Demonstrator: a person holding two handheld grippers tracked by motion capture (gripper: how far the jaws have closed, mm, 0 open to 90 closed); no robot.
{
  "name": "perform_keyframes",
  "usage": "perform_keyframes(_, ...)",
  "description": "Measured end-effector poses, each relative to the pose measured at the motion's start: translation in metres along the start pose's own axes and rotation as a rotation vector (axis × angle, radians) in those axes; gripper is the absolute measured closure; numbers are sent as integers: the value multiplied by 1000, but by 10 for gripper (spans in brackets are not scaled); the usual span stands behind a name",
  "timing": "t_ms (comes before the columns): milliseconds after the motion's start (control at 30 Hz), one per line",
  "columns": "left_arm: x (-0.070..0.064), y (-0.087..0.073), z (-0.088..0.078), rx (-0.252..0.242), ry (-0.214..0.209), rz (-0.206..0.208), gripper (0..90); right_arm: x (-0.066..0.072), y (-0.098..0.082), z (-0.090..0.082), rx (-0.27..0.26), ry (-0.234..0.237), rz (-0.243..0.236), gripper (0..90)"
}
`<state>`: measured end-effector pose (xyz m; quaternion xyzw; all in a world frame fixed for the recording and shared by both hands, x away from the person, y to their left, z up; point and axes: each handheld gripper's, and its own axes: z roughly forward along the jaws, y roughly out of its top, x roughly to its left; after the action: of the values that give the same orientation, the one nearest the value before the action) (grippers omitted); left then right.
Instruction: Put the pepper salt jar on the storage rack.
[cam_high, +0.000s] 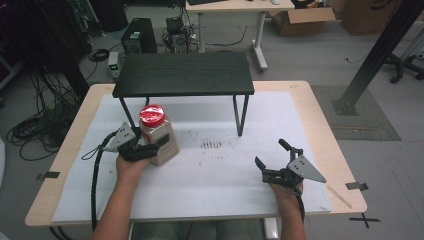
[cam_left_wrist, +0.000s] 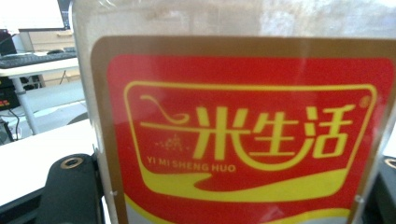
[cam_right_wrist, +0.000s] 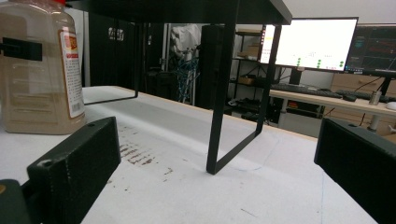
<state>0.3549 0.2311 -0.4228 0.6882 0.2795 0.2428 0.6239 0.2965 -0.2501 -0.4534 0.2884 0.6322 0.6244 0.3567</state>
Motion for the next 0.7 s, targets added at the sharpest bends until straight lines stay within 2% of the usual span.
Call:
perform_keyframes(300,-2,2,-2,13,19,-5,262,0,0,0,0,1,-2,2)
perform_keyframes(400,-3,4,-4,16,13,2,262,0,0,0,0,1,-1,2)
perform_keyframes(567,-4,10,-11,-4,3,9,261,0,0,0,1,1,-1,2)
perform_keyframes(700,-4,17,-17,-21,-10,-1,260,0,0,0,1,0,-2,2)
